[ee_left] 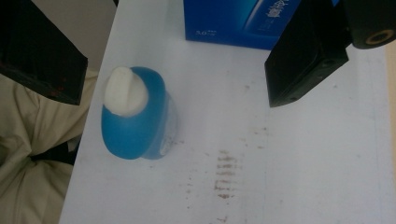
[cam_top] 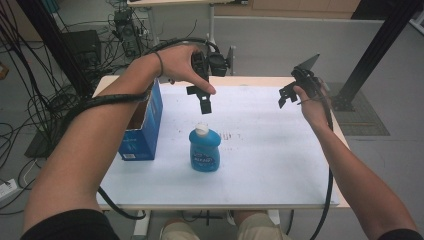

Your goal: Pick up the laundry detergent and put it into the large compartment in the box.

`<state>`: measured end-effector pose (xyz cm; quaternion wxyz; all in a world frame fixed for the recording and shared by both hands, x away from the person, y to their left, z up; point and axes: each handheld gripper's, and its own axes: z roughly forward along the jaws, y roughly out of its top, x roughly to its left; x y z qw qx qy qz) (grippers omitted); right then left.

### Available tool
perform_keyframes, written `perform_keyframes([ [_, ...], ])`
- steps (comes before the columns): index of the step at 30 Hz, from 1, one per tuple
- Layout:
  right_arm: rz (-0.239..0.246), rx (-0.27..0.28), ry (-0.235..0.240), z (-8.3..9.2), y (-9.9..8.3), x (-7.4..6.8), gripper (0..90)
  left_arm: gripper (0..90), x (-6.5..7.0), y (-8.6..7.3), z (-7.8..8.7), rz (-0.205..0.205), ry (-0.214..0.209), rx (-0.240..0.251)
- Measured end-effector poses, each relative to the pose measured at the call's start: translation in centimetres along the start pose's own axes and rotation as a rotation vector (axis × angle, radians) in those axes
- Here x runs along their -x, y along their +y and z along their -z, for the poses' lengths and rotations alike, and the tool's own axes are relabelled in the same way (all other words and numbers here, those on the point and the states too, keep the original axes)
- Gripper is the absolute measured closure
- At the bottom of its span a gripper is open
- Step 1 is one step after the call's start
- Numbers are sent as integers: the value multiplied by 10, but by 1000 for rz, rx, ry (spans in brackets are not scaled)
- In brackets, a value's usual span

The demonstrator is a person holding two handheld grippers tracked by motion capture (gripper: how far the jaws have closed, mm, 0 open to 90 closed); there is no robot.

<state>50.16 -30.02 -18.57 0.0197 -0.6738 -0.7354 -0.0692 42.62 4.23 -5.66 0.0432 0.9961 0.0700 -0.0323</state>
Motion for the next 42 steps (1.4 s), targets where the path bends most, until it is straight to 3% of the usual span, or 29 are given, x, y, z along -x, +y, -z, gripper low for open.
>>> perform_keyframes([
  [13, -3, 5, 8, 3, -4, 1, 58, 61, 31, 3, -2, -47, 9, -13],
  [21, 1, 6, 12, 5, -6, 1, 58, 59, 43, 4, -10, -71, 5, -19],
  [42, 0, 9, 12, 7, -9, 3, 58, 58, 52, 3, -51, -78, 0, -45],
])
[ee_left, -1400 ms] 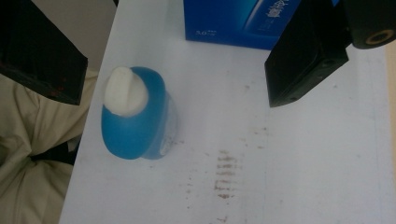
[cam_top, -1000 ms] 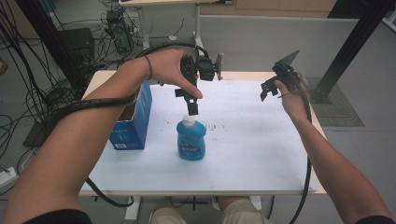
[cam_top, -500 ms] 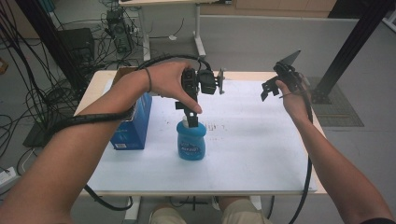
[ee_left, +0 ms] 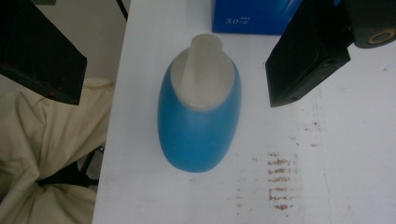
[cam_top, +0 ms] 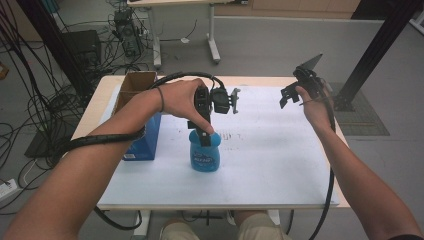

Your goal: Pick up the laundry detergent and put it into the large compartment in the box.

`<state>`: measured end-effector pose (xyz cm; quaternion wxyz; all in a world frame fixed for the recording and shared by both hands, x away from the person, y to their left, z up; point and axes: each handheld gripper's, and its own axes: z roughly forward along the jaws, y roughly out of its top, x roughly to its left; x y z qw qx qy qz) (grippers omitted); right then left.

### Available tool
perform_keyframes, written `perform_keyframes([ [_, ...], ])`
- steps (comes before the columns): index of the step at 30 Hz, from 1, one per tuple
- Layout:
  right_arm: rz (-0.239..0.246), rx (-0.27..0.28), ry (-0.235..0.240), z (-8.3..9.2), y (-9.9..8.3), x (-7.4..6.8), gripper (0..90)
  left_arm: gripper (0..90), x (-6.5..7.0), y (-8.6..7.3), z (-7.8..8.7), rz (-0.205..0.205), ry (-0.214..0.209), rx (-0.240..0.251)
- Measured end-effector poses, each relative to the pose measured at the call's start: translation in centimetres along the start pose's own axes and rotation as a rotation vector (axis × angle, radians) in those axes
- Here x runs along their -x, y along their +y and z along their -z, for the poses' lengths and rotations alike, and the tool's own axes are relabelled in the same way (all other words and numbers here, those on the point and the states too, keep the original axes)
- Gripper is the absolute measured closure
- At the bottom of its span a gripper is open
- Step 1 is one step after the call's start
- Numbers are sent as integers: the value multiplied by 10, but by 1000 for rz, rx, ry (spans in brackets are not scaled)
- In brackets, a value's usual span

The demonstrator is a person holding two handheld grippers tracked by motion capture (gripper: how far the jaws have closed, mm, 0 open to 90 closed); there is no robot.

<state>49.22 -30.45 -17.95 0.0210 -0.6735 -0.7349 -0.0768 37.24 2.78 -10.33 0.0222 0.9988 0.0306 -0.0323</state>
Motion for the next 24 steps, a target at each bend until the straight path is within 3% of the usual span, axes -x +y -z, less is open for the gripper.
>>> perform_keyframes([
  [24, -5, -3, 2, -2, 0, 2, 58, 55, -3, 2, -36, 10, 4, -21],
])
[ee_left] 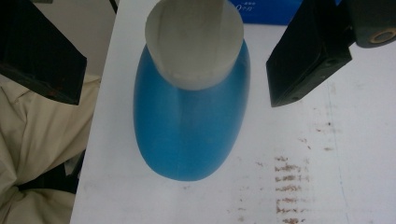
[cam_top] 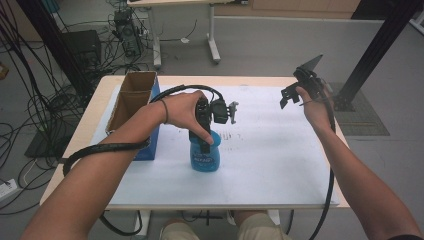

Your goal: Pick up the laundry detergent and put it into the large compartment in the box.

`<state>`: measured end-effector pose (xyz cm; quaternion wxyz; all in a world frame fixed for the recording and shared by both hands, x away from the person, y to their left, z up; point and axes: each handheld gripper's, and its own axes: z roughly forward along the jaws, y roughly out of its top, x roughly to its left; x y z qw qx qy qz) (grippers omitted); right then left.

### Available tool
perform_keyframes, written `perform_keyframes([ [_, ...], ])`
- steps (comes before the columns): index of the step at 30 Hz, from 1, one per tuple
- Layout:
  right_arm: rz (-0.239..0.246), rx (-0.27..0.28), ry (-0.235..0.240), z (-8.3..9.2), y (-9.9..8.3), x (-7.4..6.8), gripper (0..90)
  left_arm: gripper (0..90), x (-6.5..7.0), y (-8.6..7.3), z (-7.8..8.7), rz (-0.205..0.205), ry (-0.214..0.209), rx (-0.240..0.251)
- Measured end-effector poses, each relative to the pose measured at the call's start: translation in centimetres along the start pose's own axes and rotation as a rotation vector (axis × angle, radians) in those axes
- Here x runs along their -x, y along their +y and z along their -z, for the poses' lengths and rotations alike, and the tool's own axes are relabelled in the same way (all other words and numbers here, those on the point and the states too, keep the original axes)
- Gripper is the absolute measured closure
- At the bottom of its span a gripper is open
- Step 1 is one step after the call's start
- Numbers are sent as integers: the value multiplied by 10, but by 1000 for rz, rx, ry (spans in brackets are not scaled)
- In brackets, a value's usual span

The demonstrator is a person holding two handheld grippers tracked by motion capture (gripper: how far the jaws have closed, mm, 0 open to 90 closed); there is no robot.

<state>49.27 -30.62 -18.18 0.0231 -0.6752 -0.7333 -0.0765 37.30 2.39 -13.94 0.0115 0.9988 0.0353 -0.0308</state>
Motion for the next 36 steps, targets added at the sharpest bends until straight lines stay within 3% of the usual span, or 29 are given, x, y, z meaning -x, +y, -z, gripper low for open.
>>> perform_keyframes([
  [12, 0, -3, -1, -2, 1, -1, 58, 57, 1, 0, -16, 5, 0, -18],
  [36, 5, -7, -4, -4, 2, -4, 58, 57, 1, -5, -27, 10, 11, -12],
])
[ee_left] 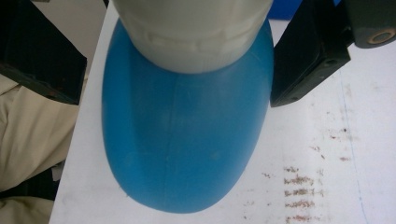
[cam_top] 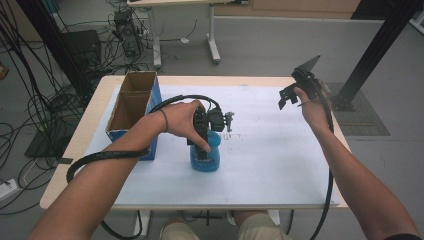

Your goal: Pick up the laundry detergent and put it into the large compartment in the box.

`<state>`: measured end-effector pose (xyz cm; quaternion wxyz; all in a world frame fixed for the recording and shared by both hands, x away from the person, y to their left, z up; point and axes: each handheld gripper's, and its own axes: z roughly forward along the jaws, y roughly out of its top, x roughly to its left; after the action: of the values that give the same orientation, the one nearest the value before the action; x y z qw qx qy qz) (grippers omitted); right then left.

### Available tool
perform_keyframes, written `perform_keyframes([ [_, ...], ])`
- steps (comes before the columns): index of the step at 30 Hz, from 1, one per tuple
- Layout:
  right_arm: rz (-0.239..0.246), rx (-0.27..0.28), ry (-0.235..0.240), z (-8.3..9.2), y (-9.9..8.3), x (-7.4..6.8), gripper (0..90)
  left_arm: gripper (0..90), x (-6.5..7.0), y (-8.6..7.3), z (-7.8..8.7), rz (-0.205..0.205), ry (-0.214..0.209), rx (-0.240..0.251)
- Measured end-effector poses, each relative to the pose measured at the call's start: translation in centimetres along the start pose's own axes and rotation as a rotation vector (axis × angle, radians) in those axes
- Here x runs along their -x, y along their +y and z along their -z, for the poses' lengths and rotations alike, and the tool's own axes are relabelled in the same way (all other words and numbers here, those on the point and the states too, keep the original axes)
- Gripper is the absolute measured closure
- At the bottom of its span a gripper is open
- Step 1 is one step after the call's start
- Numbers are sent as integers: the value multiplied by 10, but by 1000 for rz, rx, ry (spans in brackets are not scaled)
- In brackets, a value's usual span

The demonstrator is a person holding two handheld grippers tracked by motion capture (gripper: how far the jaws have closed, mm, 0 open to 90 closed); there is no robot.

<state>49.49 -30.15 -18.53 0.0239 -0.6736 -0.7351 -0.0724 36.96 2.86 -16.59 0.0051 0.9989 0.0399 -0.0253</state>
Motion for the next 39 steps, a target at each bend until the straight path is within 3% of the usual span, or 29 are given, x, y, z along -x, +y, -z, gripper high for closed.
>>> perform_keyframes([
  [39, -1, 5, 6, 2, -1, 3, 58, 54, 2, -1, 7, -3, 24, 18],
])
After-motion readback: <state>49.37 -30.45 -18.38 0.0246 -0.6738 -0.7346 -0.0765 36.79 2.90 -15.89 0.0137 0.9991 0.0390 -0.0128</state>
